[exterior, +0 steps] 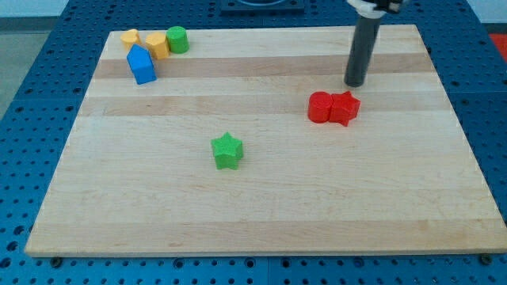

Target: Push the red star bottom right of the yellow hexagon

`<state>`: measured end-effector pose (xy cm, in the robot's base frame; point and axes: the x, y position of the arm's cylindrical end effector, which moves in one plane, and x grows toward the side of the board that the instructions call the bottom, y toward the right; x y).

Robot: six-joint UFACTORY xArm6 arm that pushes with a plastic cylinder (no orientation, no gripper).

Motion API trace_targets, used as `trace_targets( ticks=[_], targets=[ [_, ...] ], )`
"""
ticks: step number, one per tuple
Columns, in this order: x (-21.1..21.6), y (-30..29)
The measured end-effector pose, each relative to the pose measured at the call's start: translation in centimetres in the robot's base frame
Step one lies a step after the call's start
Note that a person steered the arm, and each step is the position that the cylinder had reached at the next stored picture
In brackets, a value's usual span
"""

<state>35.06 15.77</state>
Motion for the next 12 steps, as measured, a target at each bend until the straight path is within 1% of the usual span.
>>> trace_targets(
  ticks=[2,3,4,5,6,8,10,12],
  targets=[
    [5.3,0.3],
    [6.6,-0.8],
    [6.7,-3.3],
    [8.2,-6.0],
    [8.9,-8.2],
    [7.7,-11.2],
    [4.0,-12.6],
    [1.9,-14.7]
  ],
)
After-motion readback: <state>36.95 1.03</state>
